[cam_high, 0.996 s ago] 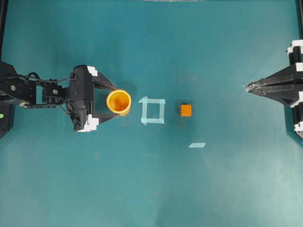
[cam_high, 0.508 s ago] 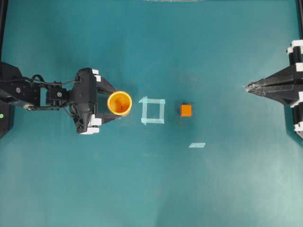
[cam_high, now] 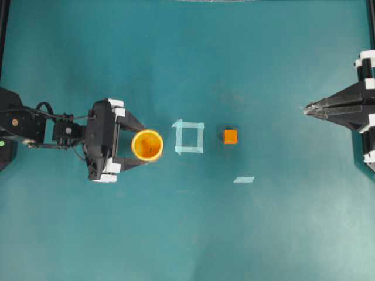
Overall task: Move the cup forward with left arm.
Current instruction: 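Slide the gripped cup forward, away from the tape square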
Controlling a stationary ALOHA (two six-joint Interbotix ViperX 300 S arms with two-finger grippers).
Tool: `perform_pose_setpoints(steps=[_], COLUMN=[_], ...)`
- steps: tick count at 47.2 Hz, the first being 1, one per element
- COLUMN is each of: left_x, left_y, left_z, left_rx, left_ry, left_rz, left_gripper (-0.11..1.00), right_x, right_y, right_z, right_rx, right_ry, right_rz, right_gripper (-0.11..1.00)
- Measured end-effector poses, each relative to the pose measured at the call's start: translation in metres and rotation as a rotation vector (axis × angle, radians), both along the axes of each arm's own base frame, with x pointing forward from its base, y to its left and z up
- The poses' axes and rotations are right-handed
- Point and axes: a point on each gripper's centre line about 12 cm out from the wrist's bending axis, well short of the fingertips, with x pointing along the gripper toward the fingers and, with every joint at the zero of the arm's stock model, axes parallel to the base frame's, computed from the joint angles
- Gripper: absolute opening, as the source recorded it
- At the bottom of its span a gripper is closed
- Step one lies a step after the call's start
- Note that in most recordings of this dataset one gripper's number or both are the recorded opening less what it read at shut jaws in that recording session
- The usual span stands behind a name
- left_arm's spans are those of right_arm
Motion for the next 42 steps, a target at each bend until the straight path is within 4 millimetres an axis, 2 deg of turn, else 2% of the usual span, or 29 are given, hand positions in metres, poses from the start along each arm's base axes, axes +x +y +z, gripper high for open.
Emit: perform_pose_setpoints(steps=[11, 17, 29, 42], left_x=[-0.003, -0.004, -0.002, -0.009], left_y=[-0.026, -0.041, -0.079, -0.118], left_z=[-0.003, 0.003, 0.012, 0.01], left_rx=[-0.016, -0.03, -0.036, -0.029], left_ry=[0.026, 0.013, 0.004, 0.044], left_rz=[-0.074, -0.113, -0.223, -0.338], left_gripper=[0.71, 0.71, 0.71, 0.71], right_x=[0.0, 0.0, 0.0, 0.0], right_y=[0.0, 0.0, 0.0, 0.0], right_z=[0.001, 0.0, 0.0, -0.001], right_rx=[0.0, 0.002, 0.0, 0.002], right_ry=[-0.003, -0.002, 0.0, 0.009], right_rz=[0.0, 0.0, 0.0, 0.0], right_gripper=[-0.01, -0.01, -0.01, -0.01])
